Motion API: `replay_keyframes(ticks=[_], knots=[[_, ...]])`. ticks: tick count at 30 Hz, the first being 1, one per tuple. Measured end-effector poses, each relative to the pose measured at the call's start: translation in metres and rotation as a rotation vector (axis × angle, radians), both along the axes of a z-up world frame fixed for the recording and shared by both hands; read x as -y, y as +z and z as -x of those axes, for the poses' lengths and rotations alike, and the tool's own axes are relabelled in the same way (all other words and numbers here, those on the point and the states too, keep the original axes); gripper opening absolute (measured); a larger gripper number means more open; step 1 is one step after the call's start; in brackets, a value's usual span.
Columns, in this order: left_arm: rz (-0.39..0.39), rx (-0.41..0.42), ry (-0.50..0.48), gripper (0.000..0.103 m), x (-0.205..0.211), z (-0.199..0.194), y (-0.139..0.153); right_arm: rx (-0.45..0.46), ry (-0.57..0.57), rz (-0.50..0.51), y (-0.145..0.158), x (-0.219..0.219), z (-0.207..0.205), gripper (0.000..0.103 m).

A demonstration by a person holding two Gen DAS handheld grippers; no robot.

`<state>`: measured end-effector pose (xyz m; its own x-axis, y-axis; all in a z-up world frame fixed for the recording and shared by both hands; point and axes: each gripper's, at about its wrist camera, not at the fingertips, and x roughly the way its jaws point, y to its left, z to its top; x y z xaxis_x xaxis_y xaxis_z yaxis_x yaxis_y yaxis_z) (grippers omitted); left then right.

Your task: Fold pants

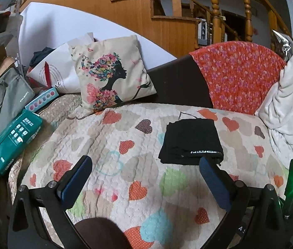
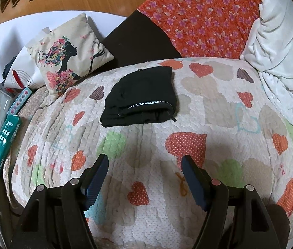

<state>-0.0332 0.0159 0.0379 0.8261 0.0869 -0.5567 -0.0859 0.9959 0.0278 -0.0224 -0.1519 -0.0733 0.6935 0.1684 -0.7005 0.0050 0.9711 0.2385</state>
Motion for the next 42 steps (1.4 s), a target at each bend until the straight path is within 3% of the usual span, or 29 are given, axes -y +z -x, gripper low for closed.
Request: replay_keyframes(ticks=[42], knots=[[0.03, -0.269, -0.064, 0.103, 0.006, -0.044, -0.072, -0.113, 0.012, 0.046, -0.046, -0.004, -0.022, 0.079]])
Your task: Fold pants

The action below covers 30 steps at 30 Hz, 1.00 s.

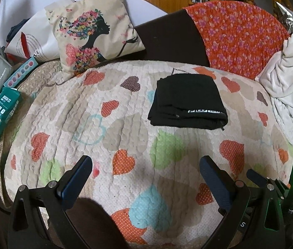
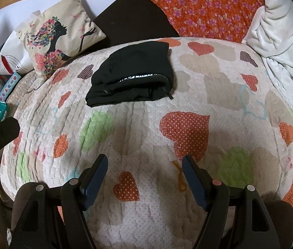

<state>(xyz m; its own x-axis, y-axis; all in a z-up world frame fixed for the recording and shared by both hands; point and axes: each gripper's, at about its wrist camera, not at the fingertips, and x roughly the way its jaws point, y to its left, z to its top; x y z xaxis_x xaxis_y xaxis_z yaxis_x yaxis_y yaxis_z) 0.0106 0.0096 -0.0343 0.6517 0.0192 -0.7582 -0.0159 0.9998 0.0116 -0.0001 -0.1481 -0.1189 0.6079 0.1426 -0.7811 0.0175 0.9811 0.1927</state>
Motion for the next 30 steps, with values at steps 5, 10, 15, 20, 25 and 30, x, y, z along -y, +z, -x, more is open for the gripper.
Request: replay_keyframes(ticks=[5, 10, 15, 20, 25, 30], knots=[[0.013, -0.048, -0.001, 0.103, 0.0, -0.007, -0.013, -0.013, 0.004, 0.007, -0.006, 0.0, -0.004, 0.079], [0.014, -0.08, -0.006, 0.103, 0.001, -0.013, -0.025, -0.027, -0.006, 0.013, -0.012, 0.003, -0.009, 0.079], [0.006, -0.128, -0.002, 0.103, -0.001, -0.024, -0.045, -0.026, -0.018, 0.047, -0.013, 0.008, -0.021, 0.079], [0.014, -0.177, 0.008, 0.103, -0.005, -0.041, -0.065, -0.032, -0.007, 0.081, -0.019, 0.008, -0.034, 0.079], [0.014, -0.224, 0.007, 0.103, -0.003, -0.054, -0.084, -0.055, 0.0, 0.091, -0.031, 0.008, -0.044, 0.079], [0.024, -0.257, -0.001, 0.103, 0.0, -0.062, -0.098, -0.063, -0.007, 0.098, -0.037, 0.012, -0.049, 0.079]])
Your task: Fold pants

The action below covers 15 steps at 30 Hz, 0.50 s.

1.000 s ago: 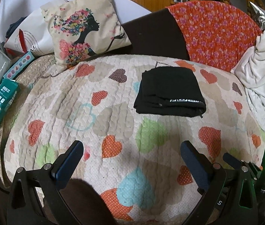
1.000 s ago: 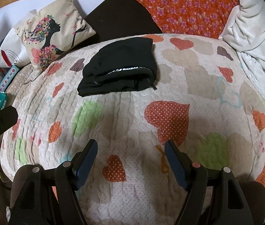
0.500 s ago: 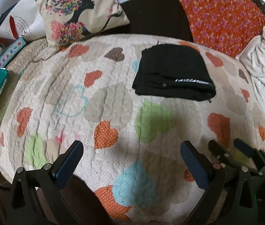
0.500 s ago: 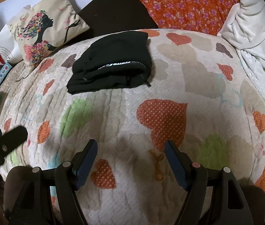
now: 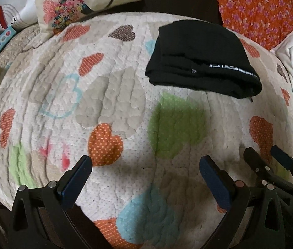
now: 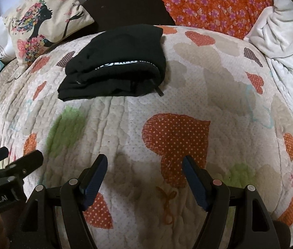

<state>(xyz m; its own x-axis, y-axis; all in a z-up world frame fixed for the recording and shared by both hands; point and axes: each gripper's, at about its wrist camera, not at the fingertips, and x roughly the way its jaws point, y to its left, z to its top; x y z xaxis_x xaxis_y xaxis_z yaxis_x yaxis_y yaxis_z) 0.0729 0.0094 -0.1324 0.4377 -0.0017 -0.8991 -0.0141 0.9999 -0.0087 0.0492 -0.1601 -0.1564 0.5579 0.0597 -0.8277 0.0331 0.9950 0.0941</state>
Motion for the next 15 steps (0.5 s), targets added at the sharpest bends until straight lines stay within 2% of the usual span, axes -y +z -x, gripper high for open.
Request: replay_keyframes(ticks=[7, 15], knots=[[0.007, -0.02, -0.006, 0.103, 0.004, -0.011, -0.012, -0.011, -0.004, 0.003, -0.008, 0.002, -0.005, 0.079], [0.022, 0.006, -0.017, 0.103, 0.01, -0.029, -0.017, 0.006, -0.013, 0.024, -0.012, 0.007, -0.015, 0.079]])
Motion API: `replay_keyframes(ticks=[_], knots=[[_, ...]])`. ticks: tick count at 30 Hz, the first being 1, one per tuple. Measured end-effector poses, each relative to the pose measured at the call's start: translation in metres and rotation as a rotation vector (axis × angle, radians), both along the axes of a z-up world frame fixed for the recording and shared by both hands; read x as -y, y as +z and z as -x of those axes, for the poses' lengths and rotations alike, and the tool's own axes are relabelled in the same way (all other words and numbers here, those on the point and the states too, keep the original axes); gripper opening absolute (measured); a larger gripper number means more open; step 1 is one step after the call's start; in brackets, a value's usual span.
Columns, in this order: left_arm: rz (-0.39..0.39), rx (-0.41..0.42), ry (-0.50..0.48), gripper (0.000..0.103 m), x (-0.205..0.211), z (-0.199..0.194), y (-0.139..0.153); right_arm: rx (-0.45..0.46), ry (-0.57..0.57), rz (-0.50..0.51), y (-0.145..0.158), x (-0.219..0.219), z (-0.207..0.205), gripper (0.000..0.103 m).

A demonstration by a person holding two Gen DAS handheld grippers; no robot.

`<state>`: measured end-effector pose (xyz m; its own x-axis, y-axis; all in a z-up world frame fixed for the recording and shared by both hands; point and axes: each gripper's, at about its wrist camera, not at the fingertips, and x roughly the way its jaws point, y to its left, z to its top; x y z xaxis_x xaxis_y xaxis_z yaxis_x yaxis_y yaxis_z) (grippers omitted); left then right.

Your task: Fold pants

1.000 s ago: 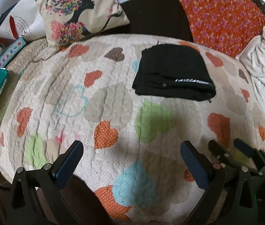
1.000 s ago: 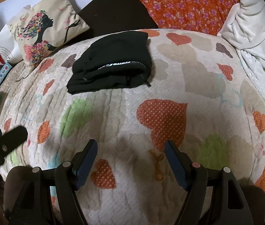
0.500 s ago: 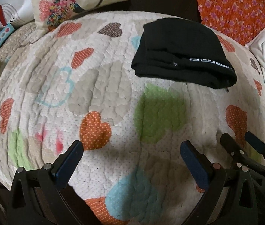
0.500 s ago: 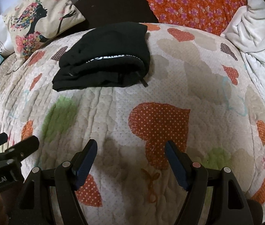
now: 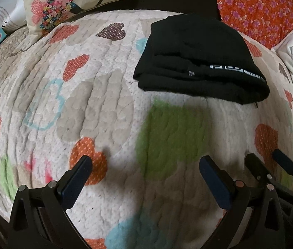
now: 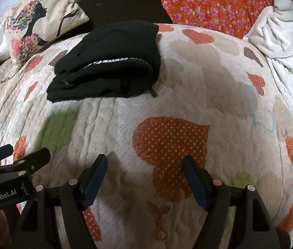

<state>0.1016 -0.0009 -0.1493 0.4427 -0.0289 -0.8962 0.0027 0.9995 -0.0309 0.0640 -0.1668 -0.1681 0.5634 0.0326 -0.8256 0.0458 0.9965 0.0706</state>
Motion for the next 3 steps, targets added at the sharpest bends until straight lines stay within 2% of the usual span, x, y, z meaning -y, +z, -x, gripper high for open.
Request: replay_keyframes(ticks=[3], knots=[[0.009, 0.01, 0.009, 0.103, 0.0009, -0.0076, -0.0042, 0.008, -0.003, 0.011, -0.0027, 0.002, -0.0023, 0.079]])
